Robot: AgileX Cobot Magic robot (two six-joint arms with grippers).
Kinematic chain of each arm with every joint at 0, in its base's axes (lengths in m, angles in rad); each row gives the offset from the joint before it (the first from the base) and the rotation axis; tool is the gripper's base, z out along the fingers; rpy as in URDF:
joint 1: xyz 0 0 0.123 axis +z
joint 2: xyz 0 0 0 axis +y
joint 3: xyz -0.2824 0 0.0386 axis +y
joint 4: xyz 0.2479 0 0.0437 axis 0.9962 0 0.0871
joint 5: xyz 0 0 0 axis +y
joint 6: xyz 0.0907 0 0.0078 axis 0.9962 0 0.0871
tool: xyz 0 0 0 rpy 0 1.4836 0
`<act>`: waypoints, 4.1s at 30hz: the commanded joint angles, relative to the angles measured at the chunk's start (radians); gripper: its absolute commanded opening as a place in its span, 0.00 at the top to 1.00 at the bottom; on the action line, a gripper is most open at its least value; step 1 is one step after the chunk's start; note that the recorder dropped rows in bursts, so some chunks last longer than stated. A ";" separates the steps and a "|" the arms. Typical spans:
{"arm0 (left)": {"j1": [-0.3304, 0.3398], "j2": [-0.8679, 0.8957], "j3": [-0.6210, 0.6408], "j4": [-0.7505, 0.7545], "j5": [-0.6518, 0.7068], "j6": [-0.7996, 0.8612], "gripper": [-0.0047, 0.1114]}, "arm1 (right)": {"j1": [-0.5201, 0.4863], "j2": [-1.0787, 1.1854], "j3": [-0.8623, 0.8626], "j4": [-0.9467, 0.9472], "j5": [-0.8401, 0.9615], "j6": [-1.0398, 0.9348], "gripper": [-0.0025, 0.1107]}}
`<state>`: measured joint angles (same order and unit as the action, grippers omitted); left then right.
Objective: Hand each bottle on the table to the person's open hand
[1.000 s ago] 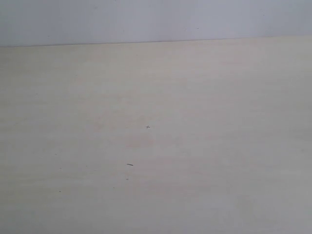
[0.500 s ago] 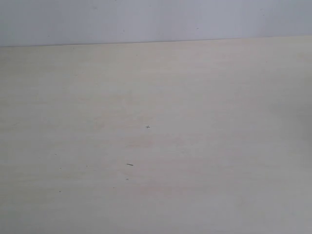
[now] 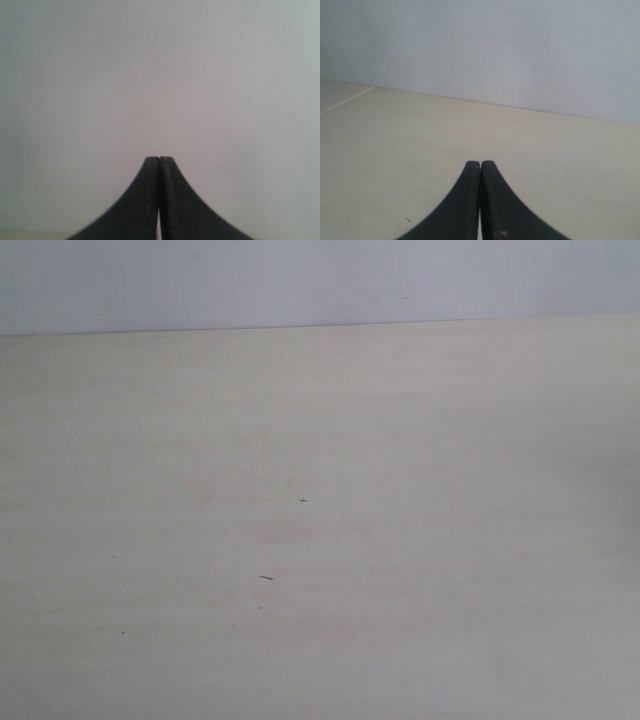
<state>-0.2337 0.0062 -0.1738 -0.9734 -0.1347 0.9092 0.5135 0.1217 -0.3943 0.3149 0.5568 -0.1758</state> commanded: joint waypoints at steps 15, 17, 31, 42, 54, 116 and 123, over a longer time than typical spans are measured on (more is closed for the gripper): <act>0.004 -0.006 0.080 0.547 0.094 -0.508 0.96 | 0.004 -0.005 0.004 0.001 -0.006 -0.009 0.98; 0.004 -0.006 0.080 0.814 0.126 -0.801 0.96 | 0.004 -0.005 0.004 0.001 -0.006 -0.009 0.98; 0.075 -0.006 0.117 1.079 0.350 -1.069 0.96 | 0.004 -0.005 0.004 0.001 -0.006 -0.009 0.98; 0.082 -0.006 0.174 1.272 0.392 -1.341 0.96 | 0.004 -0.005 0.004 0.001 -0.006 -0.009 0.98; 0.080 -0.006 0.174 1.248 0.470 -1.356 0.96 | 0.004 -0.005 0.004 0.001 -0.006 -0.009 0.98; 0.080 -0.006 0.174 1.250 0.516 -1.359 0.96 | -0.458 -0.122 0.394 -0.075 -0.419 -0.091 0.98; 0.080 -0.006 0.174 1.250 0.516 -1.359 0.96 | -0.461 -0.122 0.394 -0.075 -0.263 -0.091 0.98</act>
<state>-0.1546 0.0049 0.0006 0.2823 0.3896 -0.4453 0.0609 0.0069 -0.0047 0.2482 0.2174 -0.2586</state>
